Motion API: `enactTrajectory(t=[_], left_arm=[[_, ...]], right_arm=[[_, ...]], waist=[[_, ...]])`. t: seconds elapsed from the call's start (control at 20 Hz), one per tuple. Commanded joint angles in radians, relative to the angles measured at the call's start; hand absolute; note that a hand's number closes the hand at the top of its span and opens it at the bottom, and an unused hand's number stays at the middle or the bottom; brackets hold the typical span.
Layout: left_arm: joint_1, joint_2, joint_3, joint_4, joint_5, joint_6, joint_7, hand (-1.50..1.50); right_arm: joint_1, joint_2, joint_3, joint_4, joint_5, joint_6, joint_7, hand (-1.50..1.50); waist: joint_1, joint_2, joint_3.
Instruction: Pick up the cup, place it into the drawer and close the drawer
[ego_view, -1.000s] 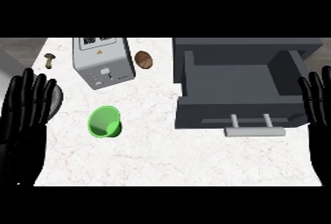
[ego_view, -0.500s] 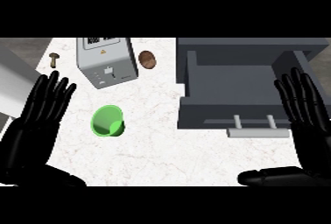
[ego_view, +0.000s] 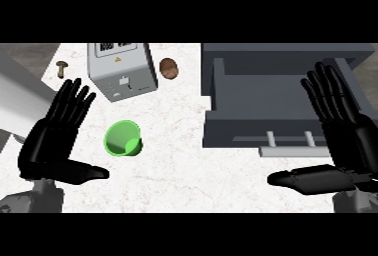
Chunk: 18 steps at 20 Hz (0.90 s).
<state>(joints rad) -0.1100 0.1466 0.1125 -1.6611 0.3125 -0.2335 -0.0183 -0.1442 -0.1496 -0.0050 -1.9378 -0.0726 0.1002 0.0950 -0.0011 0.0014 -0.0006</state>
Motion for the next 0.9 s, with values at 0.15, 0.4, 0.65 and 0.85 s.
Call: enactTrajectory(t=[0.15,0.4,0.65,0.85], left_arm=[[-0.004,0.043,0.064,0.229,-0.033,-0.07,-0.135,-1.5],[-0.101,0.049,0.072,0.468,-0.111,-0.049,-0.222,-1.5],[-0.085,0.057,0.072,0.669,-0.196,-0.067,-0.424,-1.5],[-0.187,0.091,0.1,0.842,-0.199,-0.091,-0.469,-1.5]], right_arm=[[-0.044,-0.051,-0.08,0.021,-0.068,0.065,0.017,-1.5],[-0.059,-0.018,-0.047,0.023,-0.02,0.04,-0.001,-1.5],[-0.131,-0.031,-0.089,0.117,-0.028,0.044,-0.021,-1.5],[-0.1,-0.009,-0.054,0.09,0.008,0.038,-0.02,-1.5]], waist=[[0.0,-0.001,0.0],[-0.003,0.0,0.0],[-0.002,0.002,0.0],[-0.004,0.0,0.0]])
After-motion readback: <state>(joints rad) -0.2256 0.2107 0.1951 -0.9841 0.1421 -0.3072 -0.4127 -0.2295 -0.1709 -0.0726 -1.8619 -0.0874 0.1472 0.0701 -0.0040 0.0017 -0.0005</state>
